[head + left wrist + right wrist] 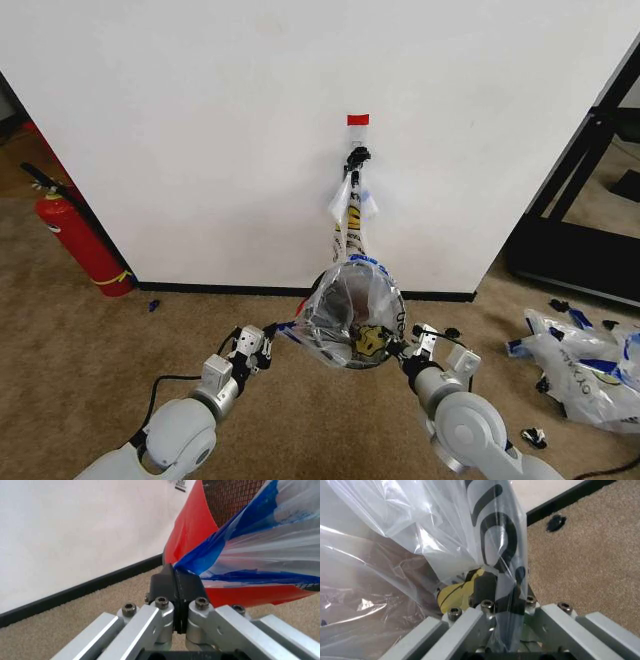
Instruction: Pick up the garbage bag from the wall and place it over the trash bin.
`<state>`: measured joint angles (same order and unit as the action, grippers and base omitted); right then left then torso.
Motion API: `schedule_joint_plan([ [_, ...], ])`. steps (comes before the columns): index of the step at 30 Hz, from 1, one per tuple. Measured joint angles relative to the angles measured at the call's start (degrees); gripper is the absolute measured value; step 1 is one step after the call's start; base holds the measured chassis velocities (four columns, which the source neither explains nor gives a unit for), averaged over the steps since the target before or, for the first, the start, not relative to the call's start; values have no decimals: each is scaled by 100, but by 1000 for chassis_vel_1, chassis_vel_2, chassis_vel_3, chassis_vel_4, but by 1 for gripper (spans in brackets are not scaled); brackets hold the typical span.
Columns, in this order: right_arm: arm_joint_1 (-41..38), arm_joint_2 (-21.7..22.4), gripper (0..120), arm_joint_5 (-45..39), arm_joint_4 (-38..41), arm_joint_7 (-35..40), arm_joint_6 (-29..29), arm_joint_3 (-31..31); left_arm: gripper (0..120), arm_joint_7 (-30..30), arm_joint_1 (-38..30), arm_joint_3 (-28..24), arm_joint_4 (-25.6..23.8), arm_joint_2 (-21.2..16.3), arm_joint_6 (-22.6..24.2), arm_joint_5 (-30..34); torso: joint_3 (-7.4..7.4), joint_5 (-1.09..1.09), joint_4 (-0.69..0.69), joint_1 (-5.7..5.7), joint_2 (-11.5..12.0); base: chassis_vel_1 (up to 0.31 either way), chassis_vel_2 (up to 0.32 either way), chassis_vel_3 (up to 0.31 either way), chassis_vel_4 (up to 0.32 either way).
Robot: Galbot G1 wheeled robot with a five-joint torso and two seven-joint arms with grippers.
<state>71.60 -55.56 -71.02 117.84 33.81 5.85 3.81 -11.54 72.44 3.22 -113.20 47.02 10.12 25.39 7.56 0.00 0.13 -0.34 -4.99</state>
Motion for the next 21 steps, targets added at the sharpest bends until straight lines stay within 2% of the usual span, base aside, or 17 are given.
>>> schedule_joint_plan([
  [5,-77,-46,0,128,-73,-16,-111,-89,3,137,128,47,17,-71,-294,-323,0,0,0,0,0,0,0,0,0],
  [9,-238,-164,0,380,-276,-55,-477,-184,20,407,206,150,167,-113,-704,-1264,0,0,0,0,0,0,0,0,0],
  [12,-324,-273,0,426,-365,-57,-617,-213,33,446,191,192,399,-137,-819,-1874,0,-1,0,0,0,0,0,0,0],
  [13,-324,-273,0,426,-365,-57,-617,-213,33,446,191,192,399,-137,-819,-1874,0,-1,0,0,0,0,0,0,0],
  [19,-402,-405,0,467,-417,-59,-705,-227,57,510,171,275,606,-210,-1022,-2220,0,-1,0,0,0,0,0,0,0],
  [21,-409,-415,0,471,-427,-59,-720,-222,61,557,172,301,580,-226,-1060,-2233,0,-1,0,0,0,0,0,0,0],
])
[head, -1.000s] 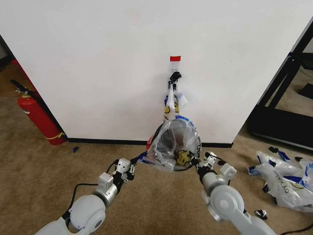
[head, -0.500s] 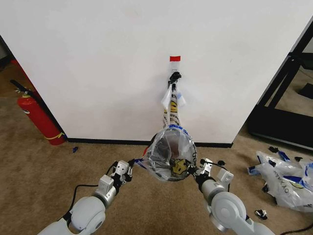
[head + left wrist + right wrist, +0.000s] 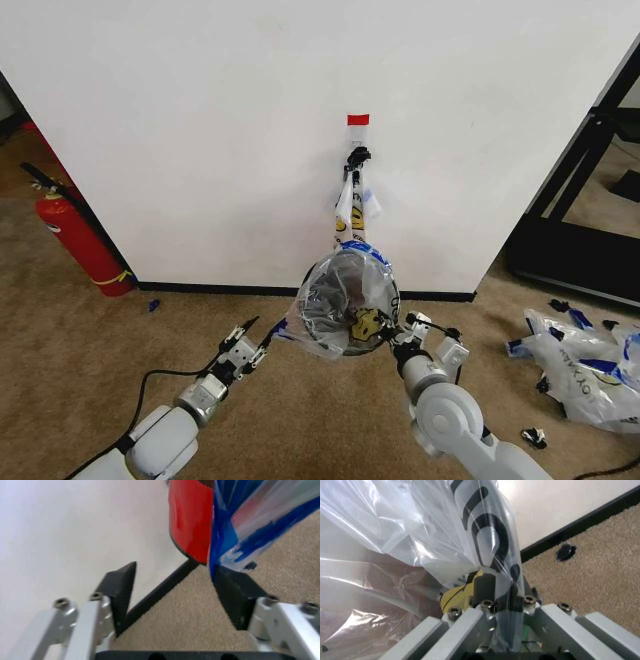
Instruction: Pick up the garbage bag from the wall and place it over the trash bin.
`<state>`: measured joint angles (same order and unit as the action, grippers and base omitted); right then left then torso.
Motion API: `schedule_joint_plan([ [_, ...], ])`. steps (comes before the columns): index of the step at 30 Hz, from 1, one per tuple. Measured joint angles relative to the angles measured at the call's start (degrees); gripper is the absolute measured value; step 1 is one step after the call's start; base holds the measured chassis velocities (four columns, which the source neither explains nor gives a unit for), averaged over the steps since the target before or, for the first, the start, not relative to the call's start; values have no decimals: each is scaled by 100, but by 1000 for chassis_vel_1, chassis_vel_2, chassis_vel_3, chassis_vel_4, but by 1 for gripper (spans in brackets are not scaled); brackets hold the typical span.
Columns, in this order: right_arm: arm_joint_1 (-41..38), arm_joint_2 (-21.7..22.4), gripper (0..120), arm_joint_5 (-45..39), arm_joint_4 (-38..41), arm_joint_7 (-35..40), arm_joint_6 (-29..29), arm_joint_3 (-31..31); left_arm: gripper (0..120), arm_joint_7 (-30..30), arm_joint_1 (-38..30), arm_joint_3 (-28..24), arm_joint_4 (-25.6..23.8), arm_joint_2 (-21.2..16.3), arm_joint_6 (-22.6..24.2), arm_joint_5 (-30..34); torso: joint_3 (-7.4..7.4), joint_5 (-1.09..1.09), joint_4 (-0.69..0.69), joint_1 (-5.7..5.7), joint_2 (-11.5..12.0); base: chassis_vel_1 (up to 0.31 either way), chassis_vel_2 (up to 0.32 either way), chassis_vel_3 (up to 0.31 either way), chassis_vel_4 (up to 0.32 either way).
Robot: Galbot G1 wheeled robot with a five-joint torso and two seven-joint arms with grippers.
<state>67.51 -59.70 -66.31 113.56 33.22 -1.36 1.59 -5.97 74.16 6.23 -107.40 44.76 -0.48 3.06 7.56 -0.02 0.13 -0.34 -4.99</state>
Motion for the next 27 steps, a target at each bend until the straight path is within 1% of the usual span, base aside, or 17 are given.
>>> schedule_joint_plan([
  [4,-19,-19,0,1,-29,0,-13,15,79,167,4,20,-122,-39,-124,6,0,1,0,0,0,0,0,0,0],
  [5,-19,-19,0,1,-29,0,-13,15,79,167,4,20,-122,-39,-124,6,0,1,0,0,0,0,0,0,0],
  [8,-17,-25,0,-1,-26,-19,-8,2,92,349,-26,-58,-115,51,-364,62,0,0,0,0,0,0,0,0,0],
  [9,-16,-24,0,2,-26,-27,-8,0,94,382,-30,-59,-113,62,-392,77,0,0,0,0,0,0,0,0,0],
  [10,-12,-19,0,34,-31,-56,-8,-9,97,593,-40,-53,-112,96,-516,168,0,0,1,0,0,0,0,0,0],
  [11,-12,-16,0,59,-45,-74,-11,-12,99,735,-40,-36,-119,98,-560,223,0,0,1,0,0,0,0,0,0],
  [12,-12,-16,0,59,-45,-74,-11,-12,99,735,-40,-36,-119,98,-560,223,0,0,1,0,0,0,0,0,0],
  [14,-23,-9,0,94,-106,-97,-21,-14,100,1102,-38,25,-174,81,-657,340,0,1,0,0,0,0,0,0,0],
  [16,-45,-5,0,133,-178,-128,-49,-2,100,1290,-34,115,-257,41,-711,383,0,1,0,0,0,0,0,0,0],
  [23,-74,-2,0,202,-292,-198,-98,9,100,1447,-4,389,-603,-51,-701,558,0,2,0,0,0,0,0,0,0],
  [25,-86,-15,0,259,-331,-217,-126,9,100,1611,-18,491,-845,-94,-598,686,0,3,0,0,0,0,0,0,0],
  [27,-81,-19,0,307,-340,-232,-149,-4,100,1357,-99,437,-991,-73,-473,726,0,3,0,0,0,0,0,0,0],
])
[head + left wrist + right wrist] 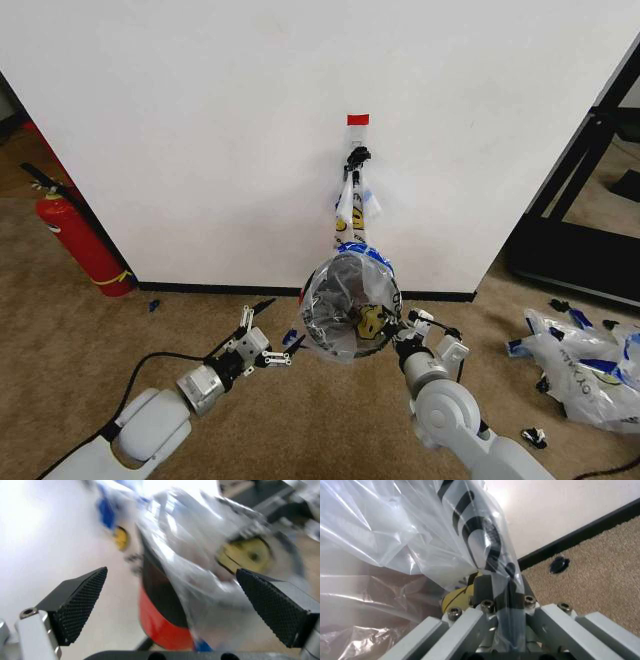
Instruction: Pick up the garbage bag from the wall and place it over the trash bin.
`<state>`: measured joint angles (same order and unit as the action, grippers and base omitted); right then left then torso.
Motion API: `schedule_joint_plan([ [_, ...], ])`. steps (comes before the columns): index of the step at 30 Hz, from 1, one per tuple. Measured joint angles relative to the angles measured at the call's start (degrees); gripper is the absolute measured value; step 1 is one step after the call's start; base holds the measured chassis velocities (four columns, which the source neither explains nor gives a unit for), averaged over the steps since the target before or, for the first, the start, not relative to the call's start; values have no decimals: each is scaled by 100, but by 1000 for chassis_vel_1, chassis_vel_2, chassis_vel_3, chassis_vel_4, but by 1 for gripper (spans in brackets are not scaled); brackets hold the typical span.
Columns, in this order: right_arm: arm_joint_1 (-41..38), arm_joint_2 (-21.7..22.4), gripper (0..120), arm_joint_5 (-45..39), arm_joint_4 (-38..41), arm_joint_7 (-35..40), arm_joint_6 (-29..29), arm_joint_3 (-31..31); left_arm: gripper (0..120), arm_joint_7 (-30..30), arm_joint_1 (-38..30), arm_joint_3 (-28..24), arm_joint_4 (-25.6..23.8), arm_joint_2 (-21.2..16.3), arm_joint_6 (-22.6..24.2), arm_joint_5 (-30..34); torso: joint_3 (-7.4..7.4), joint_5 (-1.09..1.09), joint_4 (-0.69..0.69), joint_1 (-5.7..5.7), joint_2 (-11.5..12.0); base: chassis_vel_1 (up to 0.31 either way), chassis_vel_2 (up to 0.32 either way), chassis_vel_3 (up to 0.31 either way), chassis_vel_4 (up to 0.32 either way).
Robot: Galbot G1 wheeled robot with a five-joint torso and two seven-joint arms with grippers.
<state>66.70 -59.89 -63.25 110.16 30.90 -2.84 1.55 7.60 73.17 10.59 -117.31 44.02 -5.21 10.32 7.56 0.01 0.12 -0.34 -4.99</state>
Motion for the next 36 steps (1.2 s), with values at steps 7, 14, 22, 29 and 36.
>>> schedule_joint_plan([
  [7,44,-20,0,156,36,-30,-57,-104,95,-1139,-350,-449,-16,283,701,-592,0,-1,1,0,0,0,0,0,0],
  [14,7,-25,0,229,76,-35,-62,-157,73,-1387,-560,-736,-107,389,1349,-662,0,-1,0,0,0,0,0,0,0],
  [22,-19,-38,0,259,61,-41,-62,-173,50,-1439,-585,-796,-396,371,1577,-567,0,-1,1,0,0,0,0,0,0],
  [29,-59,-42,0,272,51,-43,-60,-197,49,-1382,-468,-784,-620,343,1653,-721,0,-1,0,0,0,0,0,0,0],
  [36,-68,-56,0,277,55,-43,-56,-201,39,-1334,-541,-885,-486,360,1654,-782,0,-2,1,0,0,0,0,0,0],
])
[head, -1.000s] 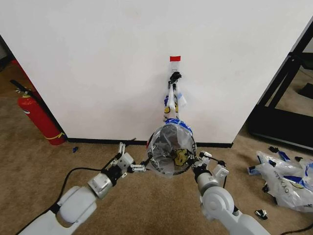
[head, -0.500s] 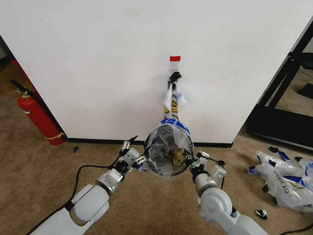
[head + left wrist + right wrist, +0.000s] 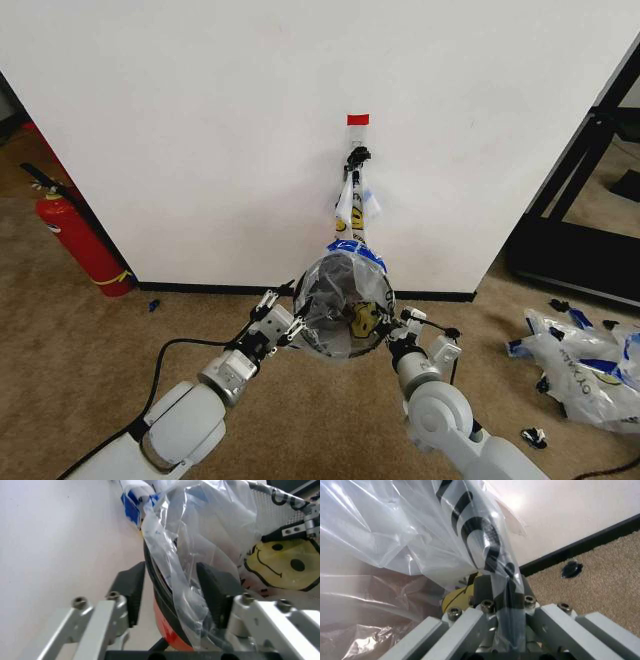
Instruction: Pick up the garbage bag from the wall and place it over the trash bin.
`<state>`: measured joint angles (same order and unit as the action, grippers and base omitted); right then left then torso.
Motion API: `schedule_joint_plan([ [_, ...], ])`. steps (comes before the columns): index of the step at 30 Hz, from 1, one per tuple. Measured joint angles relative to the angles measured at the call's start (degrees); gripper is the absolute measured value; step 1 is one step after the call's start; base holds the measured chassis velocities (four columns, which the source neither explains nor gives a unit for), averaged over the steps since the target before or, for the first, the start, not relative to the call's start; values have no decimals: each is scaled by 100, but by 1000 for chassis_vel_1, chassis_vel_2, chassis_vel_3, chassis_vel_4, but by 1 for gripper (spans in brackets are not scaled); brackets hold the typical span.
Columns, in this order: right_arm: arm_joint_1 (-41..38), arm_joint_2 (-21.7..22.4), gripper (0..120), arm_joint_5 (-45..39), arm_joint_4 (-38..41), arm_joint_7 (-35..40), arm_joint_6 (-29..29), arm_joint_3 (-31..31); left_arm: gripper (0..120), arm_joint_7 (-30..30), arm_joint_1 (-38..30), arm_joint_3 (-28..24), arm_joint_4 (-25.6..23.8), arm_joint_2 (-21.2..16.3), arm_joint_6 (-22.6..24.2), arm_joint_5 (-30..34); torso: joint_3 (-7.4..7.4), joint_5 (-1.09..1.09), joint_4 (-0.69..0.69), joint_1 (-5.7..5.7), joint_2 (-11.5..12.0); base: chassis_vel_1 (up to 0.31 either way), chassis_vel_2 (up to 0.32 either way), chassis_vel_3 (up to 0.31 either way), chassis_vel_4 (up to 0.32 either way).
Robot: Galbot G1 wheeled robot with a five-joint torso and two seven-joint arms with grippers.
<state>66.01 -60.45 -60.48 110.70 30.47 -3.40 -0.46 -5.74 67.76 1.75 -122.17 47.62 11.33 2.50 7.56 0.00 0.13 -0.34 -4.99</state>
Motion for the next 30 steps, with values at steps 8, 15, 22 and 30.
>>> schedule_joint_plan([
  [8,-10,0,0,6,6,0,6,-4,14,4,-46,-23,62,-5,36,-7,0,0,0,0,0,0,0,0,0],
  [15,-3,-3,0,6,17,0,8,-5,8,17,-76,-51,80,-15,77,1,0,0,0,0,0,0,0,0,0],
  [22,25,-1,0,12,21,-2,8,16,0,22,-112,-82,72,-15,80,17,0,0,0,0,0,0,0,0,0],
  [30,34,13,0,15,40,-3,8,34,0,57,-138,-35,9,-26,81,47,0,0,0,0,0,0,0,0,0],
])
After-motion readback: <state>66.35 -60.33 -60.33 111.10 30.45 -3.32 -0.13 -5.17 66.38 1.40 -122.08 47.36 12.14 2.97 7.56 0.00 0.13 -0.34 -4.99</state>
